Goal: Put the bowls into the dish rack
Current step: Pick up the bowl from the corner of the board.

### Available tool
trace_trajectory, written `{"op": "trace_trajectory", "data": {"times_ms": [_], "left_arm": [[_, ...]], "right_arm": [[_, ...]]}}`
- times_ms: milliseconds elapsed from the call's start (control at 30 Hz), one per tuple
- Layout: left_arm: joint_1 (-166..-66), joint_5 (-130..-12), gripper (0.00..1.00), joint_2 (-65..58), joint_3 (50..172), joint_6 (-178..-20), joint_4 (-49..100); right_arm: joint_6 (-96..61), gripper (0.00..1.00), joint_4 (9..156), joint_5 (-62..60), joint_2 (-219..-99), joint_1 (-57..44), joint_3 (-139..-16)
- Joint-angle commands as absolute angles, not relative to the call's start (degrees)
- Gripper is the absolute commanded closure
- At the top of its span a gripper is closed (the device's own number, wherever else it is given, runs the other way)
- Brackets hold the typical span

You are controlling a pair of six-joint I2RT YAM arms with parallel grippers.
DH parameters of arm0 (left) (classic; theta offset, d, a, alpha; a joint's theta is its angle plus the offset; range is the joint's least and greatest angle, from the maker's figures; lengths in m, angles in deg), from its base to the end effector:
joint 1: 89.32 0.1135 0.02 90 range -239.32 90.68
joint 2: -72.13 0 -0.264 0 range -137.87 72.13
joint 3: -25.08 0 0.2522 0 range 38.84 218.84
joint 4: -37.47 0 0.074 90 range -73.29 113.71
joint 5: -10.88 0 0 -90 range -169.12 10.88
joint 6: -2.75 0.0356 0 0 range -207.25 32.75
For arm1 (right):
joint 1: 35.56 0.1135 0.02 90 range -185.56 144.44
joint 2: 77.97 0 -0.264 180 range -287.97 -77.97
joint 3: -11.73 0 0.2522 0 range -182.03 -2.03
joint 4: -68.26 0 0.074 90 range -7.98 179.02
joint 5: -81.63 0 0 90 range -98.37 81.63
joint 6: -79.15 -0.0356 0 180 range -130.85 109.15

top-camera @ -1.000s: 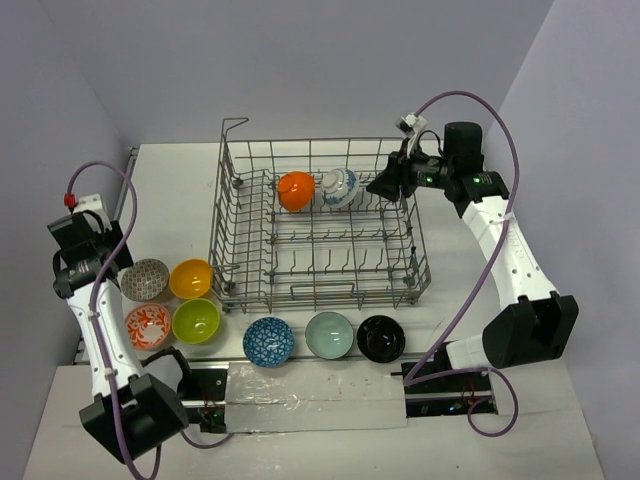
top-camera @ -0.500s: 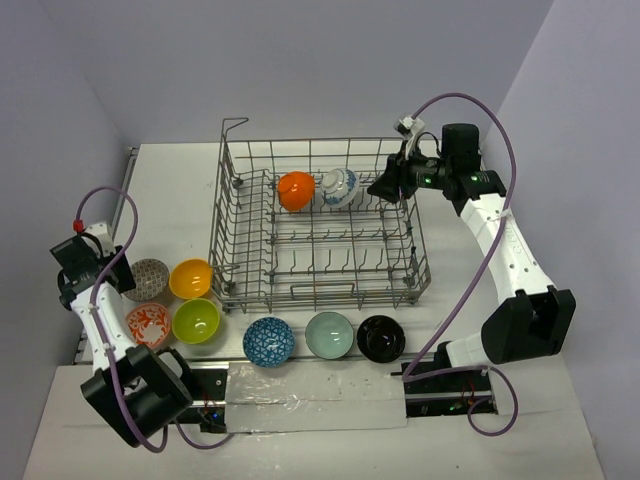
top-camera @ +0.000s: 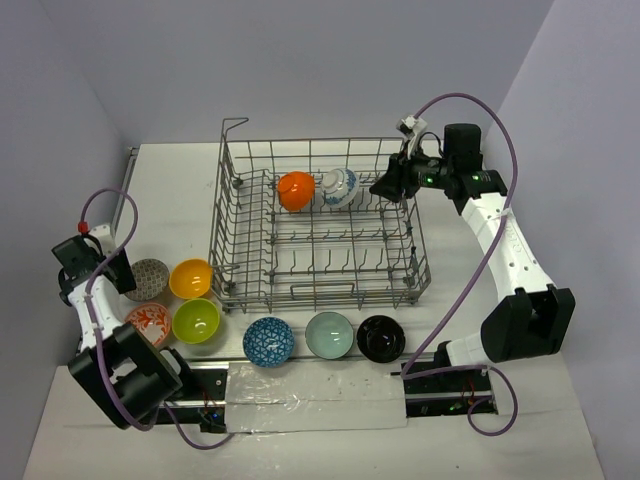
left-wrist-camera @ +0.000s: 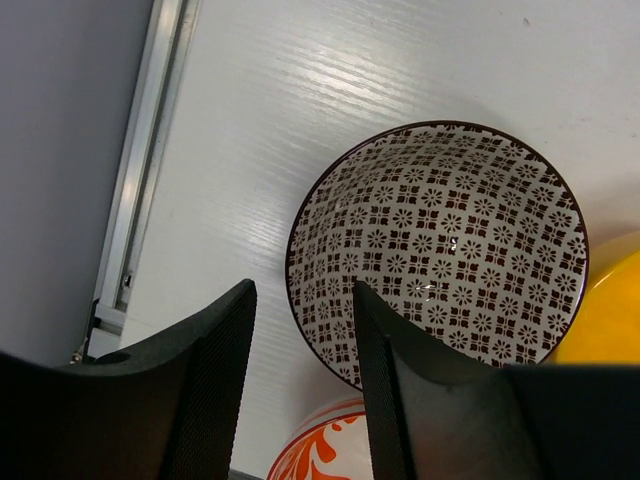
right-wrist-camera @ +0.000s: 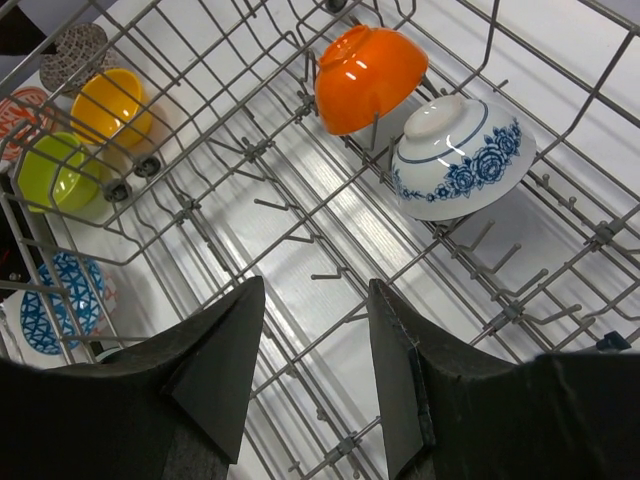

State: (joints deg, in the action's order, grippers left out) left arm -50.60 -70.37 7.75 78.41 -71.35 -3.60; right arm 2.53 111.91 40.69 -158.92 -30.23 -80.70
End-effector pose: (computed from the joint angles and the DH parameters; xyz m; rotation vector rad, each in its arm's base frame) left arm 0.1754 0.1336 0.2170 -0.4264 2.4419 0.2217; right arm 0.3042 0.0554 0.3726 -0.8046 1.8502 0.8148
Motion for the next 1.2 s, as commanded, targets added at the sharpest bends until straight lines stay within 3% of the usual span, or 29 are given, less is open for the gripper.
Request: {"op": "trace_trajectory", "data": {"times_ms": [0,1167], "left_arm": [[-50.13,-67.61,0.51,6.57,78.48,-69.76,-1.43],[-50.13,-65.67,0.72,-2.48,81.03,-70.64,1.30]], "right_arm": [[3.47,0.46,112.08,40.41,-159.36,-30.98,-80.60],[4.35,0.46,111.72,39.88,-159.36,-33.10,-79.63]]}}
